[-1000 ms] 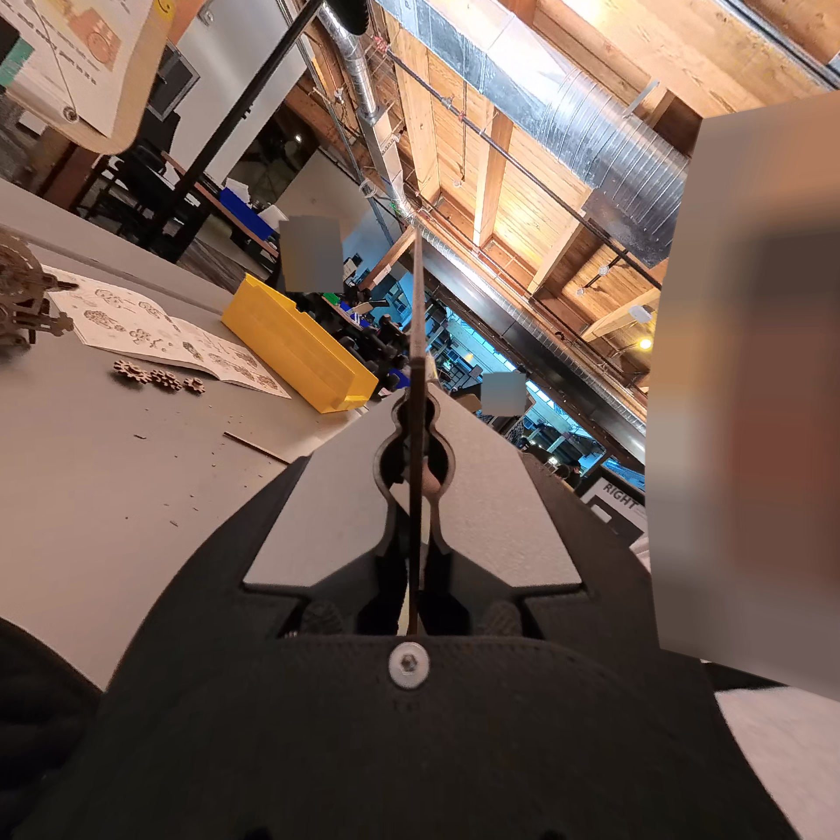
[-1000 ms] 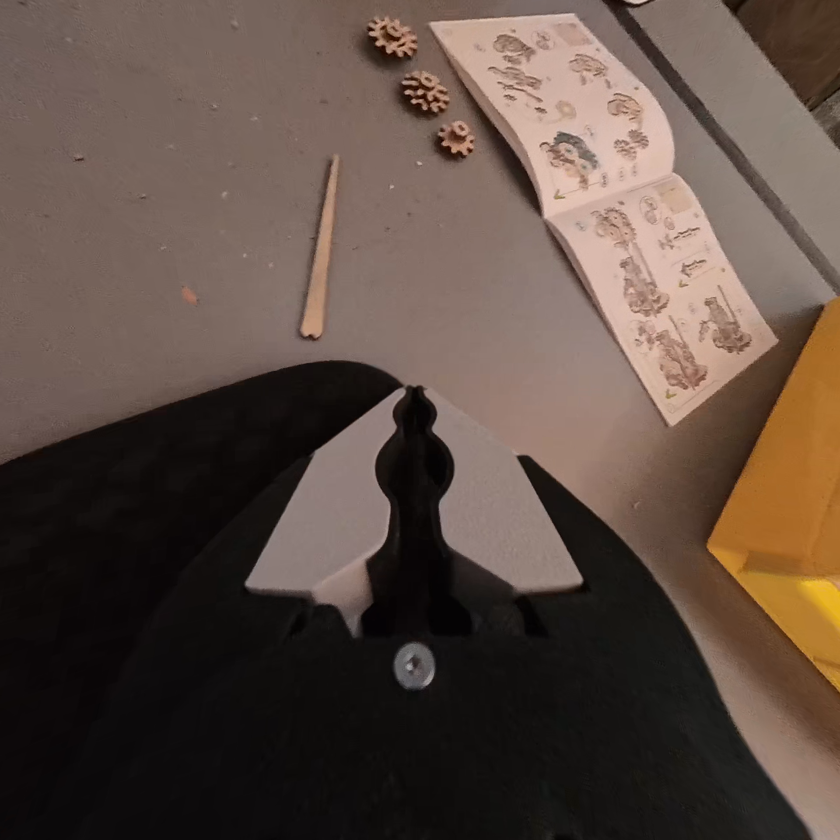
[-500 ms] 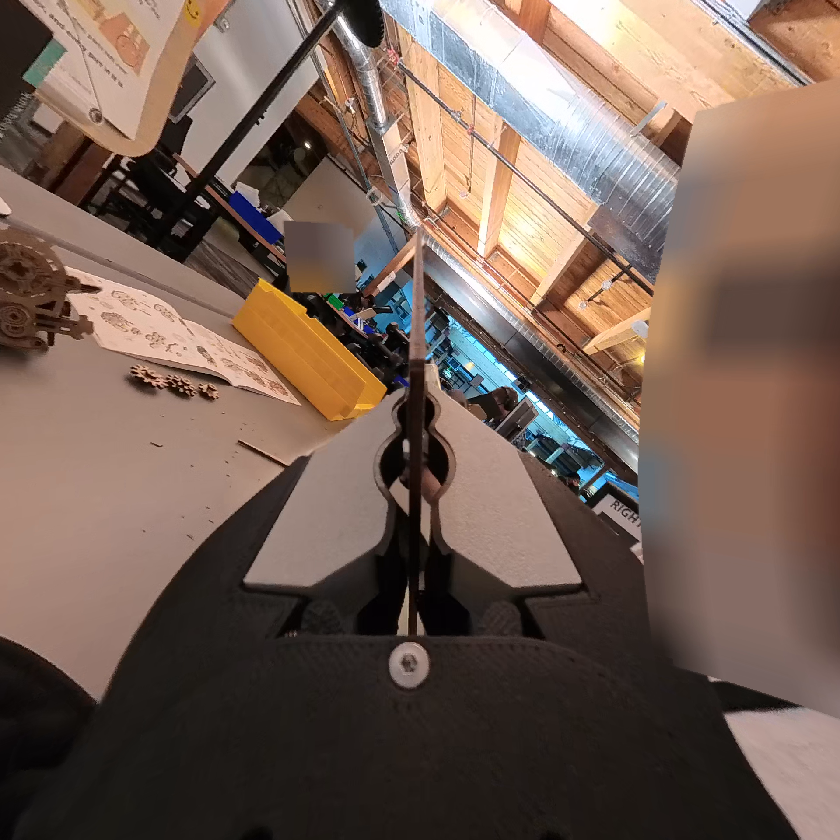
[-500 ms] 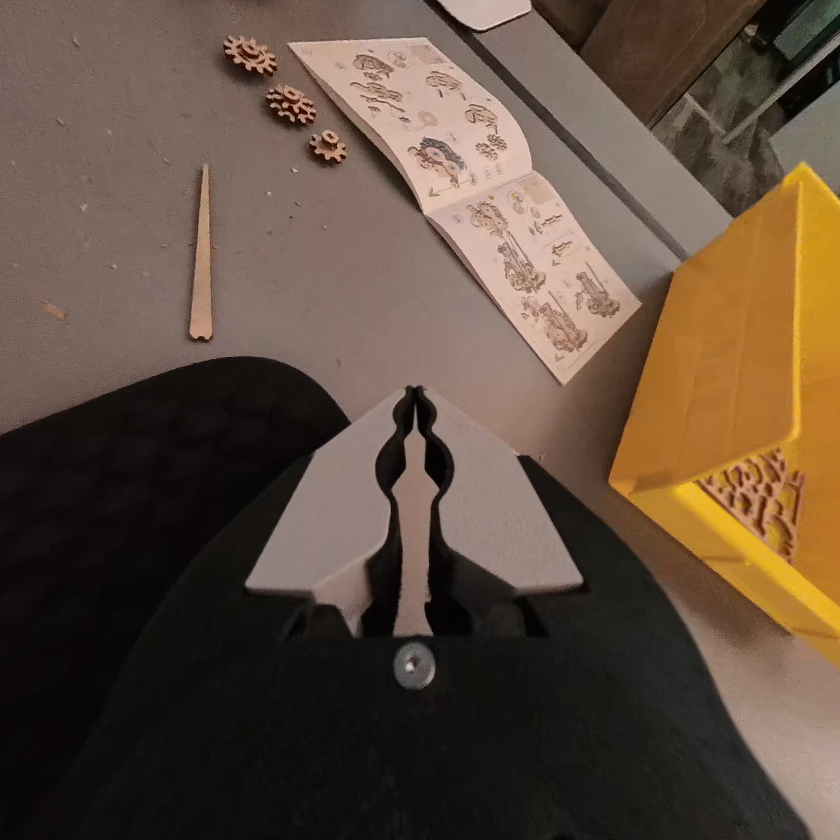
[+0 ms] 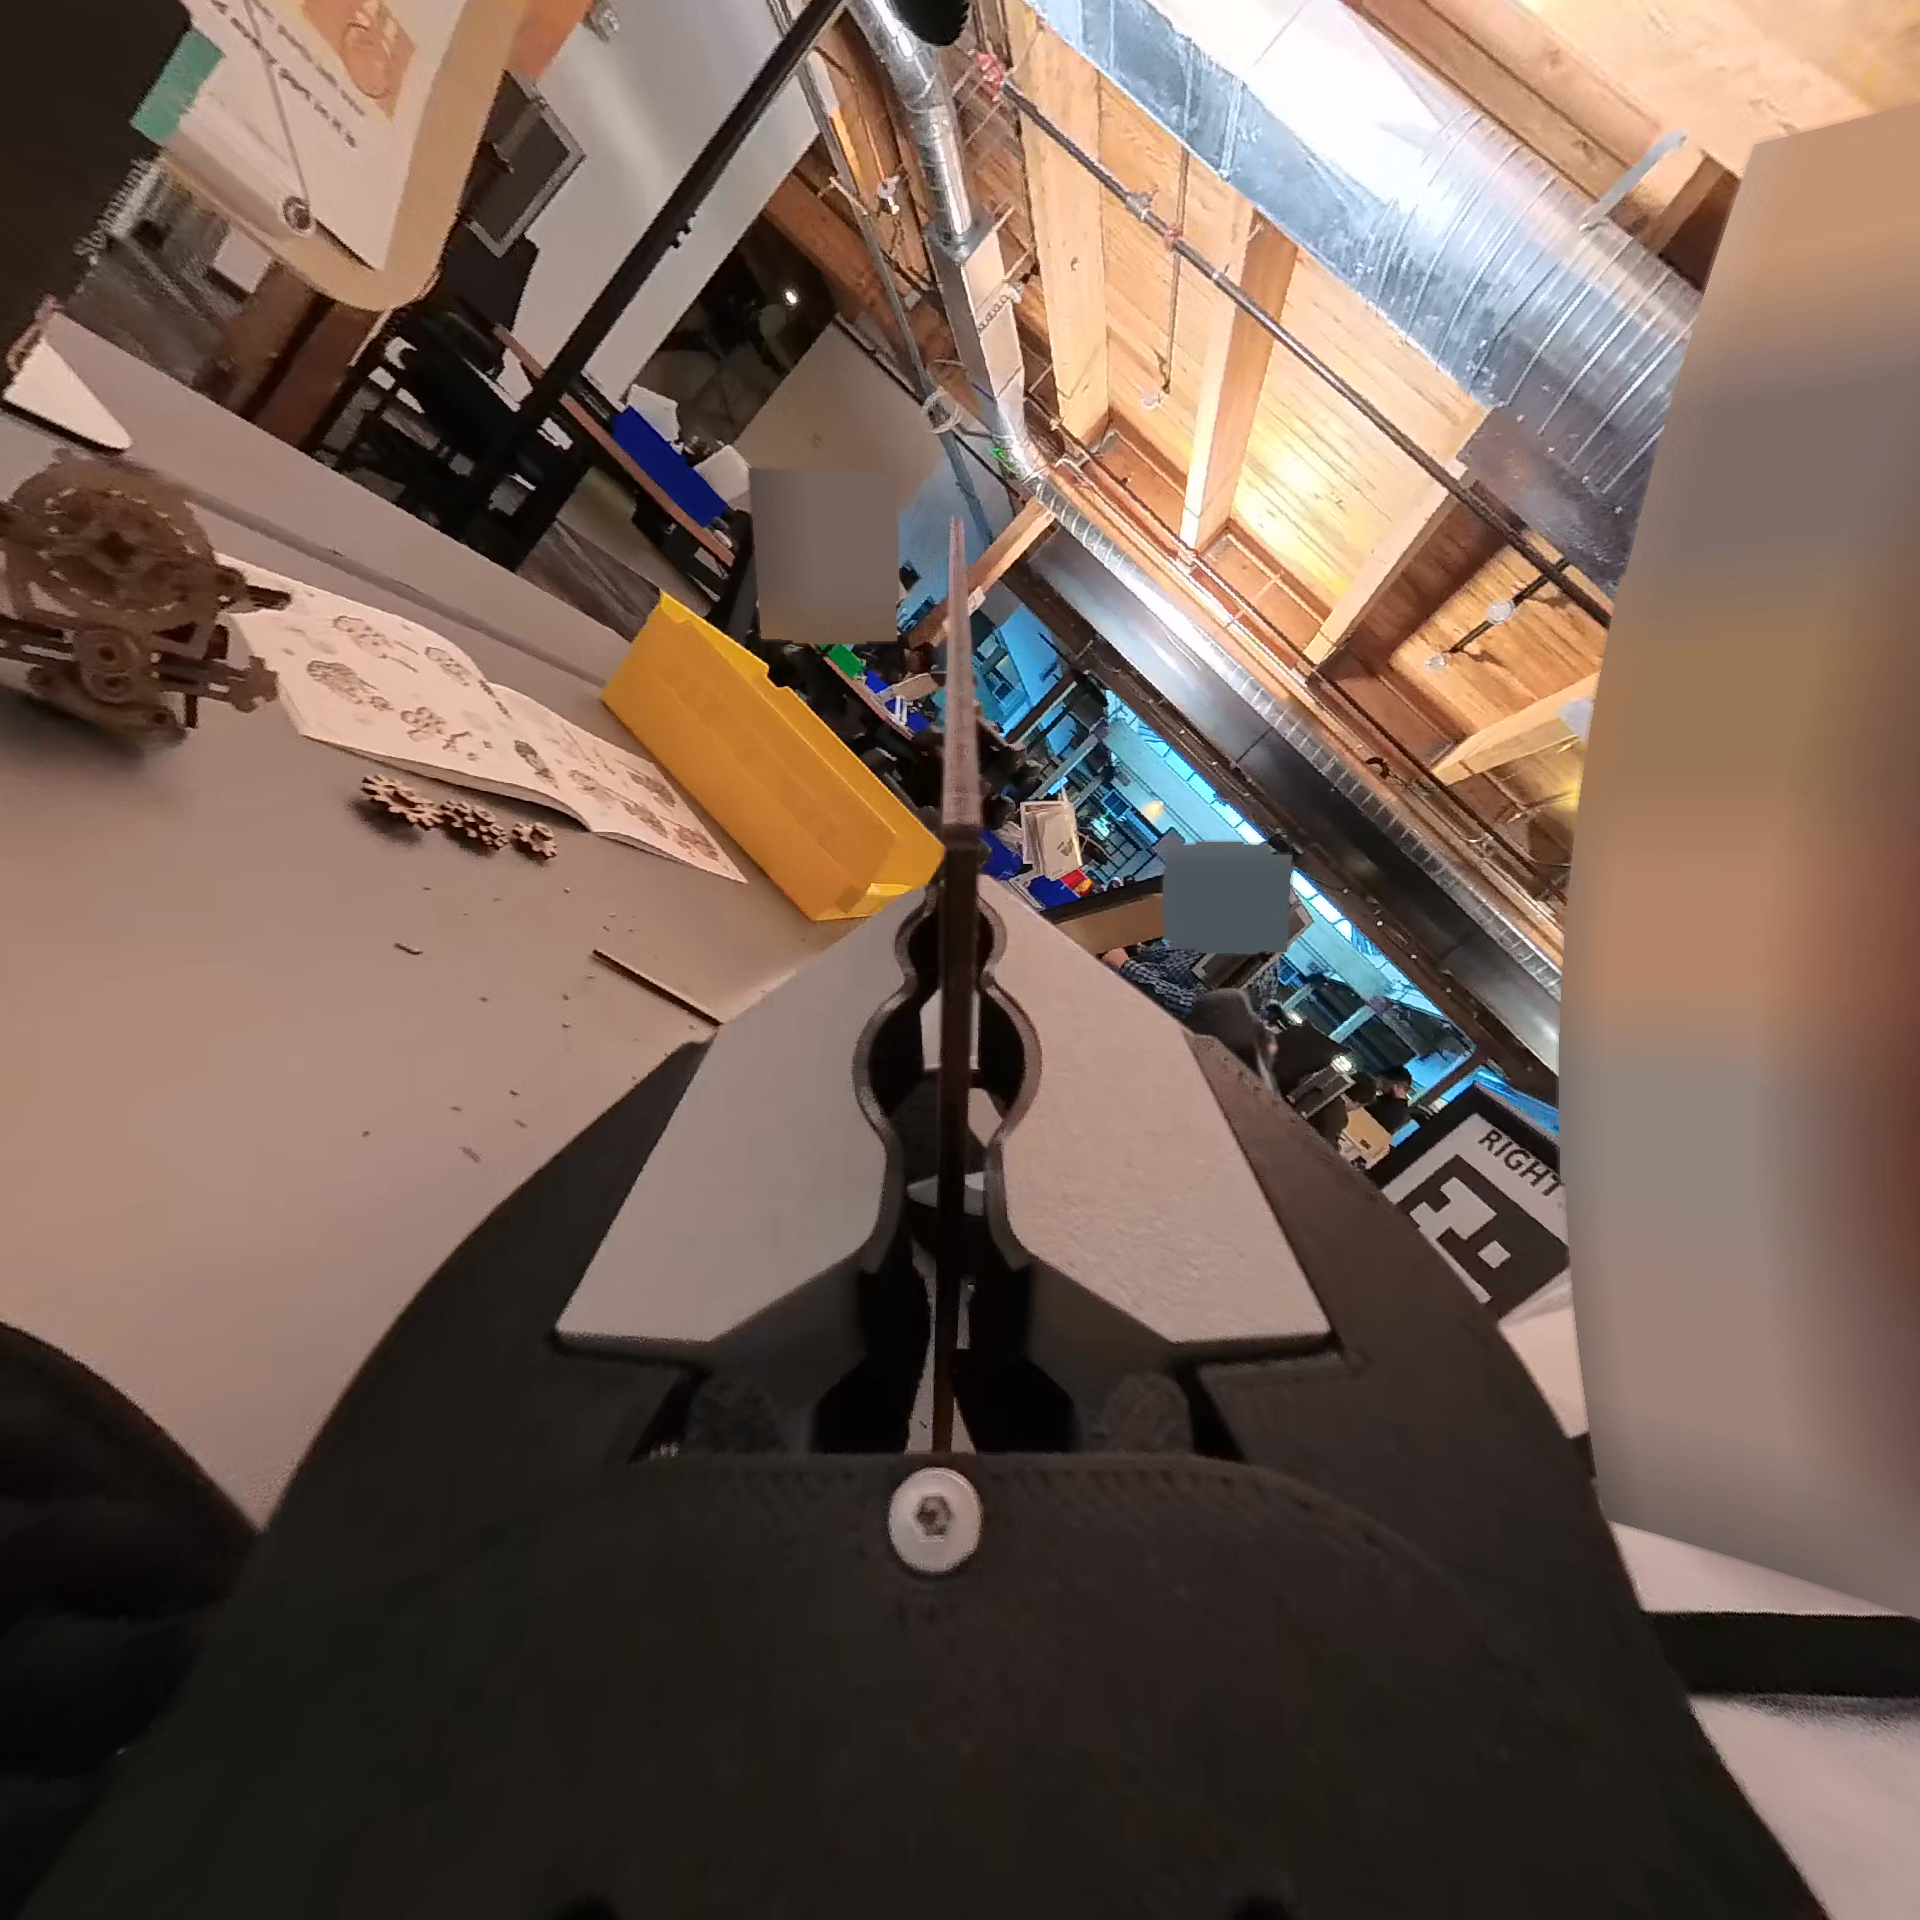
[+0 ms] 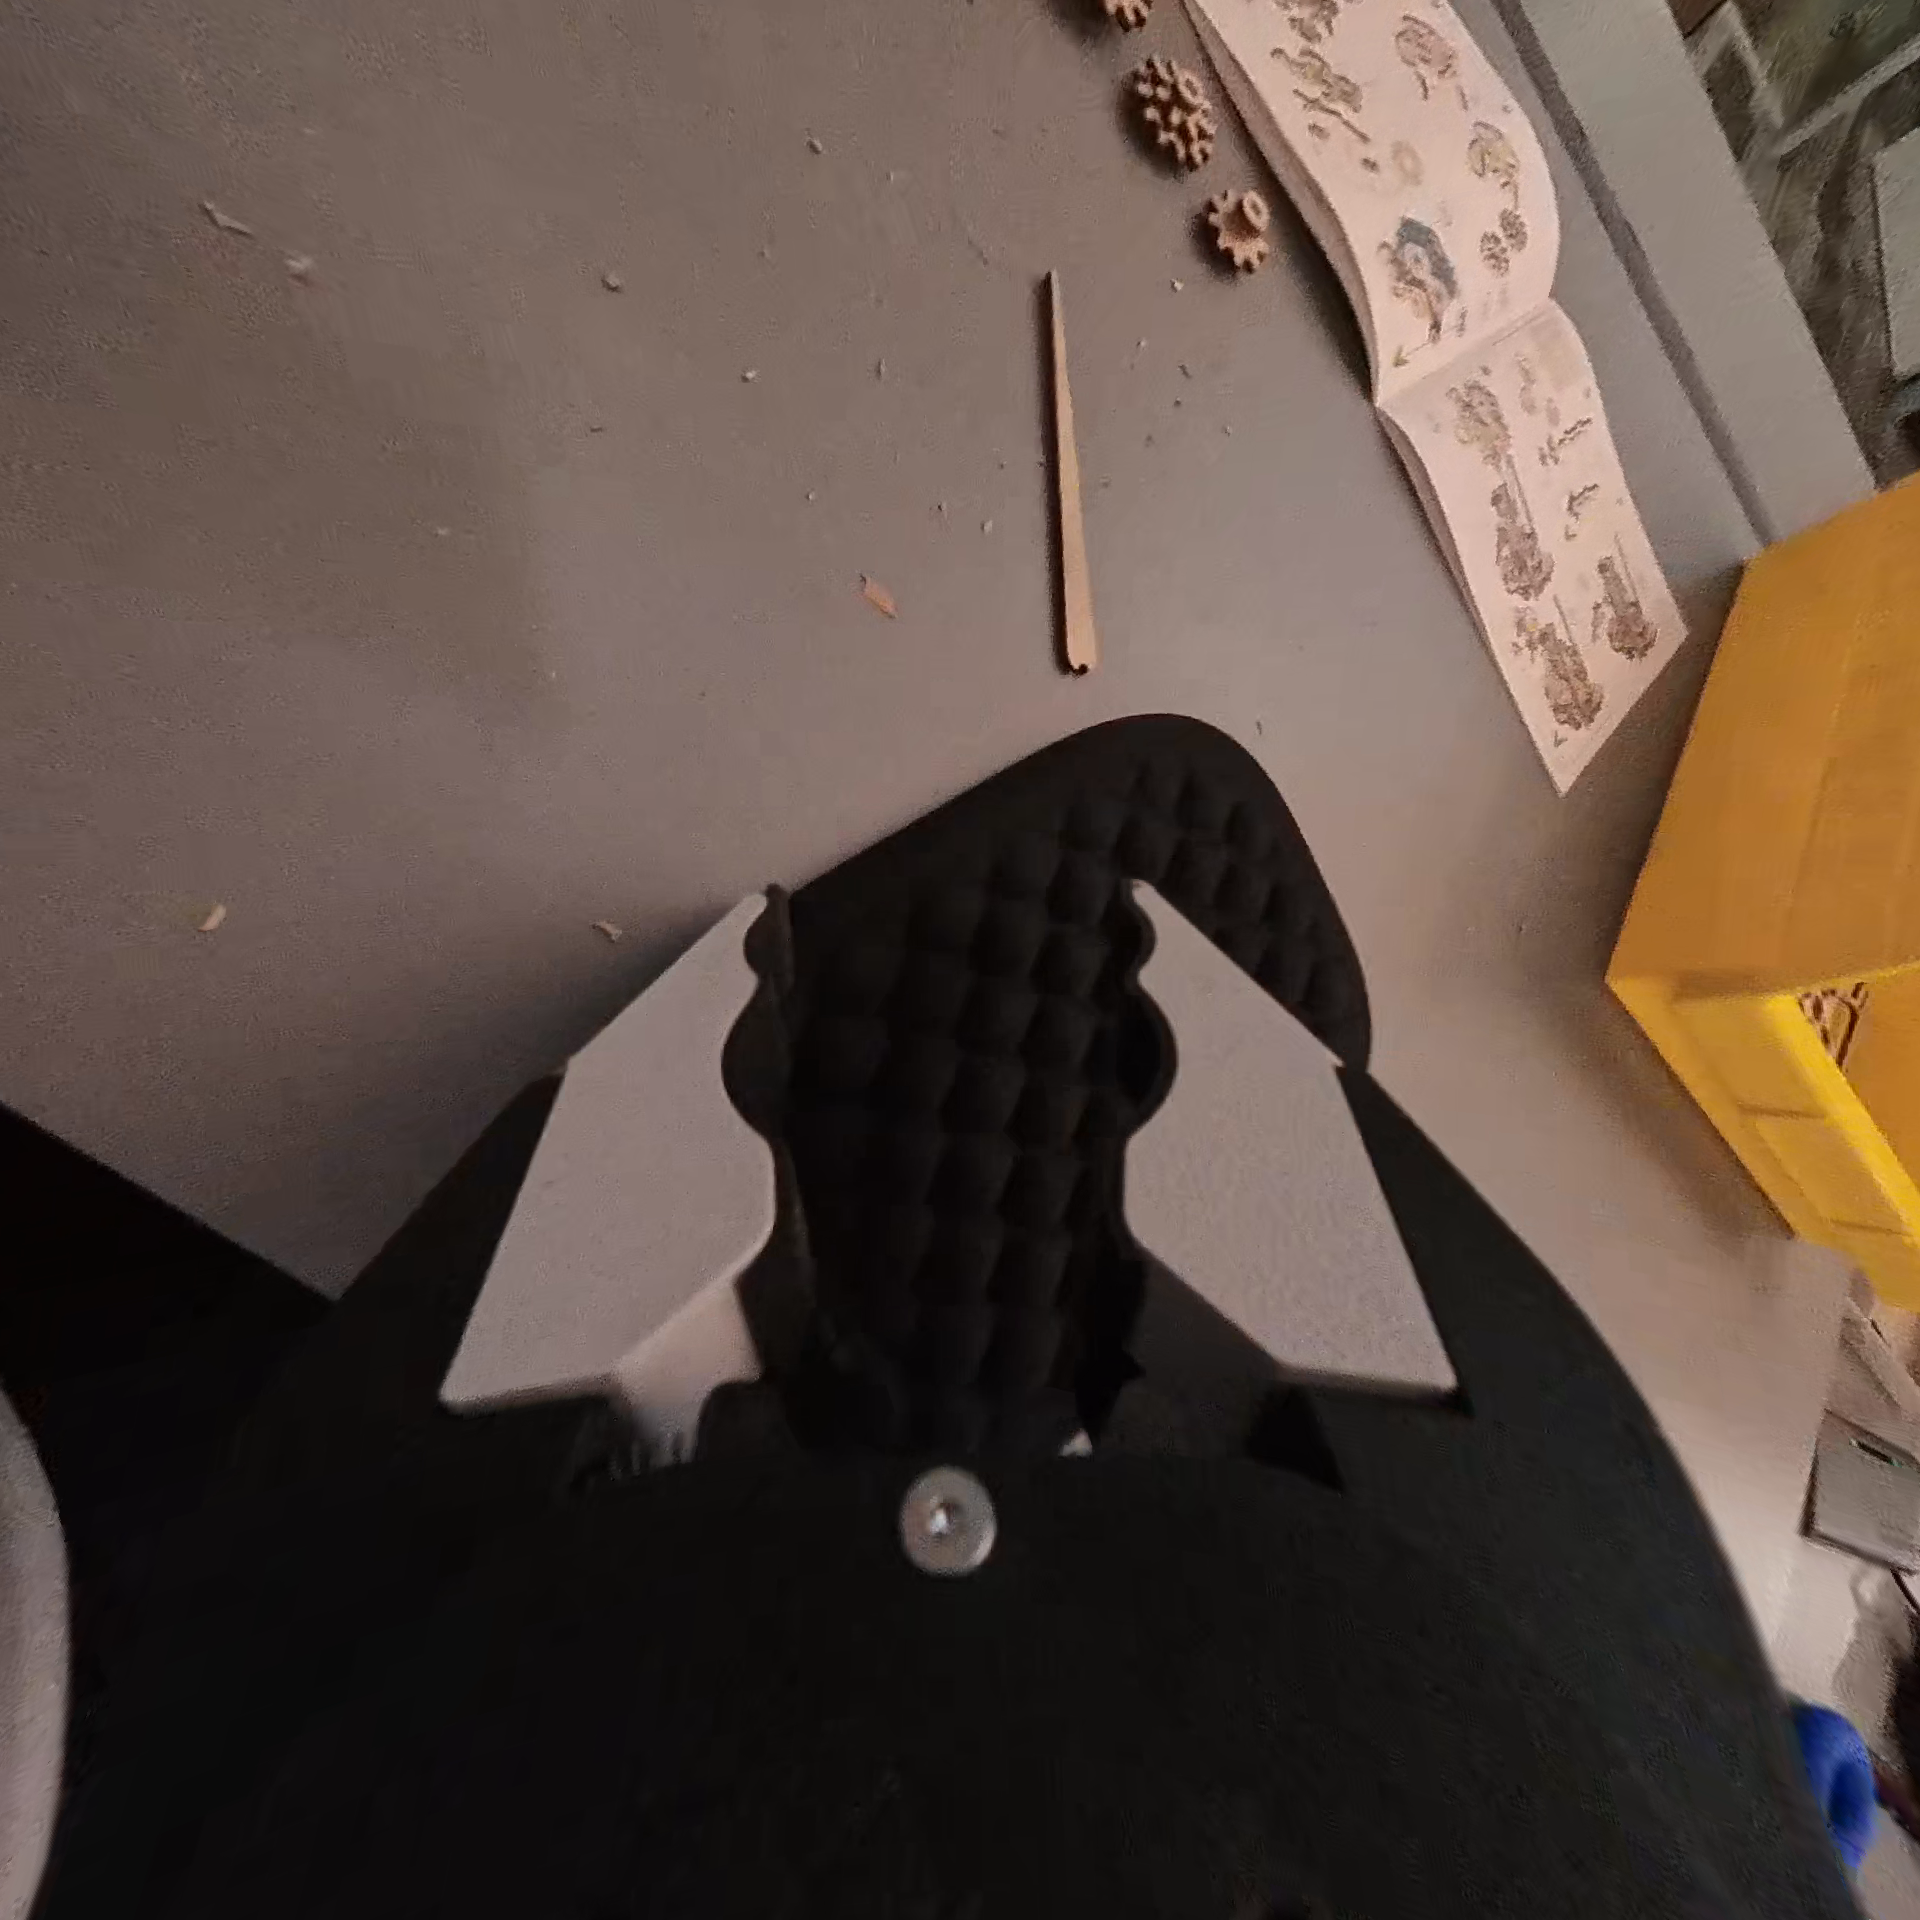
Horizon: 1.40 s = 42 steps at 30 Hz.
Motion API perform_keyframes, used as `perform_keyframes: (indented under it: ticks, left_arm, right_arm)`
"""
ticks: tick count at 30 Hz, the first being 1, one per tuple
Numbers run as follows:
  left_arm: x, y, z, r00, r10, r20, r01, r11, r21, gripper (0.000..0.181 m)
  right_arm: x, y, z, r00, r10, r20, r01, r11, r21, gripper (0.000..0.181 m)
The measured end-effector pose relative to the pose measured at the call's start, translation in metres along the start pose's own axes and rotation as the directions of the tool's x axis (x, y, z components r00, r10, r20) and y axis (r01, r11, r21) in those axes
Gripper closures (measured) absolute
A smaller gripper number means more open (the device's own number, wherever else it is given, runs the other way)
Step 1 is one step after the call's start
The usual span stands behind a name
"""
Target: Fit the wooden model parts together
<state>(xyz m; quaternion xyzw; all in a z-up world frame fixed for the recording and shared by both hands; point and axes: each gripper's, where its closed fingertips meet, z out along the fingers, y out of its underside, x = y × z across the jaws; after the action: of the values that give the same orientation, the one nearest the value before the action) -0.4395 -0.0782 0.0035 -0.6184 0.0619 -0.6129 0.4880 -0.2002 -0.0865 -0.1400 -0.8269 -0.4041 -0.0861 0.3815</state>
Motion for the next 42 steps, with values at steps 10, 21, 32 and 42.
perform_keyframes:
  ticks: [10,21,32,42]
  left_arm:
    - [0.009,-0.003,-0.012,1.000,0.010,-0.008,-0.010,1.000,0.011,0.181]
    - [-0.027,-0.013,-0.014,0.987,-0.095,0.132,0.078,0.989,0.128,0.180]
    - [-0.007,0.004,0.020,0.997,-0.066,0.034,0.051,0.940,0.336,0.180]
    - [-0.006,0.001,0.003,0.995,0.004,-0.098,0.008,0.993,0.121,0.139]
  right_arm:
    - [-0.020,0.001,0.008,0.999,-0.051,0.007,0.051,0.986,-0.160,0.148]
    - [0.025,0.059,-0.009,0.988,-0.148,-0.049,0.123,0.931,-0.342,0.161]
    - [-0.004,-0.150,-0.029,0.489,0.358,0.795,-0.834,0.460,0.305,0.114]
    - [-0.010,-0.155,-0.032,-0.054,0.150,0.987,-0.883,0.454,-0.117,0.180]
